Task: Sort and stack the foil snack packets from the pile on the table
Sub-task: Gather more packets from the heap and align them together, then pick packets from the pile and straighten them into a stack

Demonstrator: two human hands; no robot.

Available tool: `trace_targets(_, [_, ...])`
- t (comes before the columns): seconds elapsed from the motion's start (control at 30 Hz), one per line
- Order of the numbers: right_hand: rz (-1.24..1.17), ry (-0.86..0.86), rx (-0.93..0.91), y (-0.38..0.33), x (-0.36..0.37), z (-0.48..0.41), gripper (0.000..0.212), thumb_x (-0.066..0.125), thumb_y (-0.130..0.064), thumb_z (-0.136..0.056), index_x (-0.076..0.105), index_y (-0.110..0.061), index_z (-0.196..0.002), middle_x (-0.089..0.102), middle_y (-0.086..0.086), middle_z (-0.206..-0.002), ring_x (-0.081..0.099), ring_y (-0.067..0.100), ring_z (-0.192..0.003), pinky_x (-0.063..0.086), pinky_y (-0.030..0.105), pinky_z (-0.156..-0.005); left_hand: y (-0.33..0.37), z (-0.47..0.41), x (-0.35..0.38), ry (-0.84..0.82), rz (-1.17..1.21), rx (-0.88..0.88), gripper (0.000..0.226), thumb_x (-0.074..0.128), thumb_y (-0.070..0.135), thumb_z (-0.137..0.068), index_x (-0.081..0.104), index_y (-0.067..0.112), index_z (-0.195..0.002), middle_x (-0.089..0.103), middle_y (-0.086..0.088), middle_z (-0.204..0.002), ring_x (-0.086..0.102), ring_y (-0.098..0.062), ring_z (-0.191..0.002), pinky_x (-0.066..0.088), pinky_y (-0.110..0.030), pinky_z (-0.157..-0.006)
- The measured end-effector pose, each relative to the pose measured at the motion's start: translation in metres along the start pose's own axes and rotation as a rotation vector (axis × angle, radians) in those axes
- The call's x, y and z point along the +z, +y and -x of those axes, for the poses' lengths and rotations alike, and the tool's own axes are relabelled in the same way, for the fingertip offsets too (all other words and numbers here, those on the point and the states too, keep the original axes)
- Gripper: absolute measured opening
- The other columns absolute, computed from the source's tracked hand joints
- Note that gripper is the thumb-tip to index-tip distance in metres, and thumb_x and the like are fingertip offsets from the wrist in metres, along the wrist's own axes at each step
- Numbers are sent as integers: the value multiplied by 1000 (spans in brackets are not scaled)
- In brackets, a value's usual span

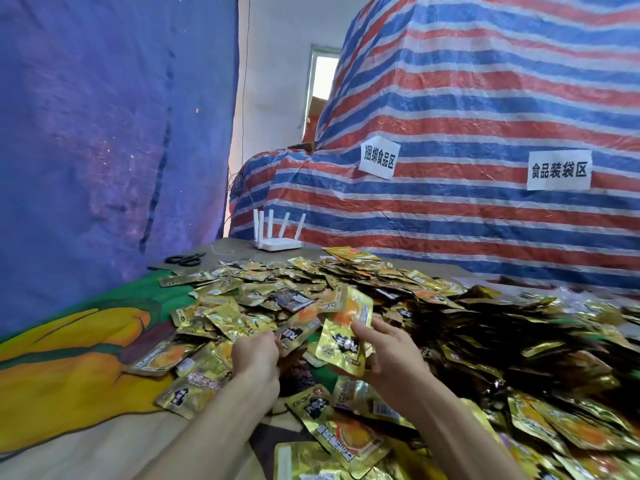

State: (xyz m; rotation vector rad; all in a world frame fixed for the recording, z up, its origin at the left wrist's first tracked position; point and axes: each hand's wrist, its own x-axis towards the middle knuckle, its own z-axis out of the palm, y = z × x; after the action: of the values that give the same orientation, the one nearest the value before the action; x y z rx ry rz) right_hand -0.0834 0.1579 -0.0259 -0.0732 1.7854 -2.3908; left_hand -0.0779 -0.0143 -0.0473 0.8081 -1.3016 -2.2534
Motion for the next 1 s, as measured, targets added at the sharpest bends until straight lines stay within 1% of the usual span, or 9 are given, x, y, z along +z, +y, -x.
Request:
trace_targets(0.13, [164, 72, -64, -1, -11, 1, 37, 83, -36, -73, 79, -6, -95, 75, 11, -104, 71, 28, -91, 62, 56, -79, 5, 4, 1, -93, 36, 5, 12, 54, -2, -97, 66, -3, -97, 64, -17, -95, 59, -31, -89, 52, -51, -93])
trace_targets(0.27, [70, -33, -71, -3, -11, 6, 40, 83, -20, -71, 70, 6, -99, 74, 6, -71, 70, 21, -57, 57, 32, -51, 2, 10, 1, -175, 7, 12, 23, 50, -4, -99, 60, 2, -79, 58, -14, -82, 55, -27, -76, 50, -46, -85])
trace_targets(0.37, [56, -103, -68, -4, -8, 8, 47, 81, -3, -71, 60, 9, -111, 76, 18, -86, 75, 33, -73, 60, 36, -57, 1, 16, 3, -264, -18, 27, 21, 47, -2, -101, 59, -3, -85, 59, -16, -85, 56, -27, -76, 49, -43, -78])
trace_targets(0.43, [77, -108, -54, -4, -8, 9, 49, 82, -1, -72, 60, 8, -114, 76, 22, -95, 76, 37, -82, 61, 41, -62, 2, 18, 4, -336, -33, 38, 16, 47, -1, -102, 61, -4, -109, 65, -21, -100, 61, -32, -88, 51, -43, -80])
trace_targets(0.53, [106, -72, -40, -5, -10, 11, 37, 78, -3, -82, 60, 4, -113, 76, 23, -95, 76, 37, -80, 60, 41, -58, 4, 20, 2, -456, 19, 15, 41, 46, -6, -100, 44, -6, -141, 58, -26, -130, 64, -32, -102, 60, -44, -78])
trace_targets(0.6, [140, -40, -44, -6, -13, 10, 31, 75, -9, -88, 60, 2, -113, 77, 20, -93, 76, 33, -76, 59, 39, -55, 7, 22, -2, -558, 19, -1, 44, 43, -13, -98, 43, -4, -142, 59, -25, -123, 64, -28, -89, 61, -34, -61])
trace_targets(0.7, [188, -22, -34, -7, -18, 6, 28, 72, -10, -92, 60, 2, -114, 77, 18, -92, 76, 32, -76, 59, 38, -55, 9, 22, -7, -698, -79, 4, 51, 41, -23, -92, 51, -1, -137, 61, -26, -113, 63, -32, -88, 61, -38, -66])
trace_targets(0.83, [249, -74, -11, -7, -19, 6, 13, 63, -5, -97, 67, -7, -110, 78, 15, -93, 77, 32, -82, 60, 41, -61, 9, 25, -11, -847, -236, -7, 67, 37, -34, -79, 58, 8, -127, 70, -25, -115, 71, -33, -83, 60, -33, -59])
trace_targets(1.0, [69, -64, 23, -5, -15, 3, 33, 58, 11, -90, 59, 1, -121, 70, 27, -114, 73, 43, -92, 60, 52, -65, 4, 27, -8, -892, -271, 39, 67, 39, -37, -75, 57, 8, -121, 67, -24, -113, 74, -33, -75, 61, -40, -54])
